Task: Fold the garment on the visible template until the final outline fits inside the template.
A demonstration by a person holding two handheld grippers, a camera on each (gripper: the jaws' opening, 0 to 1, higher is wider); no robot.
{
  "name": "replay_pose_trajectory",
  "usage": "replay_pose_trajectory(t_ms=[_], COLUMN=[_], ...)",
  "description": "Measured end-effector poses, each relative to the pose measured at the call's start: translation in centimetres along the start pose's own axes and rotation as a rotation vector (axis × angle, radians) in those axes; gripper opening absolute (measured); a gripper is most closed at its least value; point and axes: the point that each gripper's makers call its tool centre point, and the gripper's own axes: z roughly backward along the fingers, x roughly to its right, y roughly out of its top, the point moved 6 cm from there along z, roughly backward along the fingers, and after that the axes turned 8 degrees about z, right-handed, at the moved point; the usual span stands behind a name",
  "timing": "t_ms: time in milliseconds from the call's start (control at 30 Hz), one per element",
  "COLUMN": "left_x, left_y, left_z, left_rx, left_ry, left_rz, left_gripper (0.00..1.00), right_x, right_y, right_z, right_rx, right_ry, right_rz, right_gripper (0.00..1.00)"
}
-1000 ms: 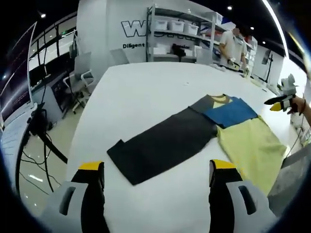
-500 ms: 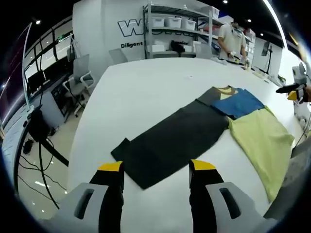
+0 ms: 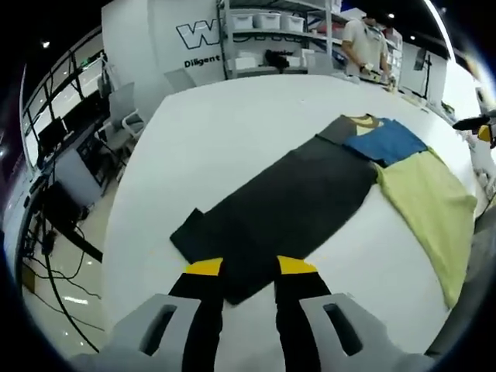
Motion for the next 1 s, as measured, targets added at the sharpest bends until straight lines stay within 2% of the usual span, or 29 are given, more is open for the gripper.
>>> replay_pose_trajectory(t_ms=[167,200,500,733,800,833,1000], left_x=[-0.2,-0.2,-0.7,-0.6,-0.6,-0.5,-0.5], left_y=[-0.2,-0.6,-0.5,-0.3,0.1,0.3,1.1], left_z=[-0.4,-0.6,-0.5,-0.2,0.2,0.4,1.2], left_rx=[-0.022,-0.045,-0.037,-0.012,0.014,0.027,0.044], left_ry=[0.01,0.011,0.017,0.038,0.038,0.027,0.034], left_rz=[0.002,-0.015,0.045,0.068,0.073,0.101,0.109], left_gripper=[0.09,0.07,0.04,0.01,0.01,0.01,0.0], right_x=[-0.1,-0.1,-0.6,-1.0,-1.0,-1.0,-0.9], right_y=[-0.1,-0.3,-0.6,-0.9,-0.9,-0.9,-1.1], right_z=[0.3,0.3,0.5,0.6,0.7,0.8,1.1], right_rx=[0.003,-0.001,-0.012,-0.038,-0.035,-0.033,-0.051], right_ry=[-0.009,-0.016,-0.01,0.017,0.019,0.018,0.025], right_rz=[-0.011,-0.01,0.0,0.034,0.031,0.031,0.057], right_gripper=[0.97,0.97,0.98,0.99,0.99,0.99,0.96])
